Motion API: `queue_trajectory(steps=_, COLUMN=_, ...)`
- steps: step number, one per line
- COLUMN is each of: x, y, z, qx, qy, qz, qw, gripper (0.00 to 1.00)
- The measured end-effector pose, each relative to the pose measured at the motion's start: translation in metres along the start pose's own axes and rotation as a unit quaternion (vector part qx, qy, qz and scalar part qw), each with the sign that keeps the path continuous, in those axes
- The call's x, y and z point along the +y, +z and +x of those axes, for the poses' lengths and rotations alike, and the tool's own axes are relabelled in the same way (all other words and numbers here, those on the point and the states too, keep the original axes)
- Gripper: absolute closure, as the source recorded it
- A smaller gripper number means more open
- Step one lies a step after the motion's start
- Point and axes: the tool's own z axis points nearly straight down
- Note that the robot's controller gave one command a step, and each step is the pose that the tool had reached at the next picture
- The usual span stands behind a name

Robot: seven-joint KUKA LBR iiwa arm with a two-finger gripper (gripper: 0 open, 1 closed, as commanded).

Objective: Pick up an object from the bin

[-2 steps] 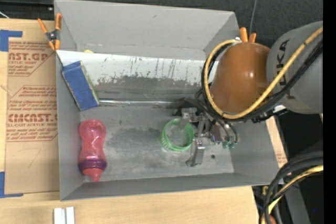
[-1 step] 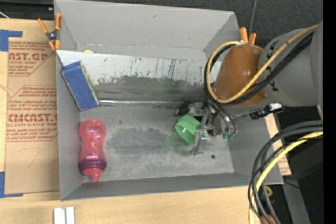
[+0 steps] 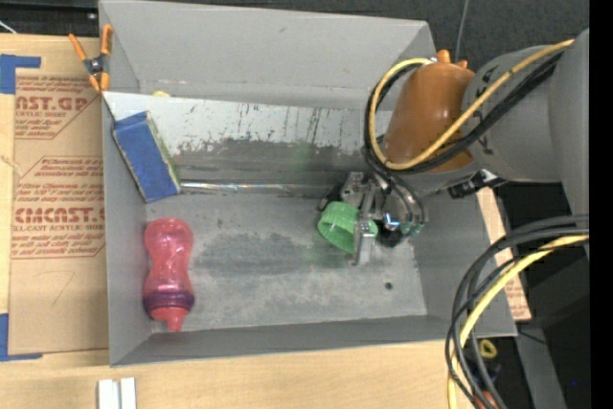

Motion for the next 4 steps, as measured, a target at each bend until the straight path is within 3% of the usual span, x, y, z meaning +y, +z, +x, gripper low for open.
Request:
queue_trajectory(steps=1, x=0.015, y=0.000, z=0.000, qx=0.0022, qy=0.226, qz=0.000, qw=0.9742, gripper=0.00)
queue_trajectory(steps=2, x=0.002, y=-0.003, z=-0.001, qx=0.0002, qy=0.006, qz=-0.001, qw=1.0000, gripper=0.00)
queue_trajectory(steps=3, x=0.018, y=-0.008, z=-0.002, qx=0.0028, qy=0.219, qz=-0.002, qw=0.9757, gripper=1.00)
queue_trajectory(steps=4, x=0.018, y=-0.008, z=-0.002, qx=0.0027, qy=0.219, qz=-0.002, qw=0.9757, gripper=1.00)
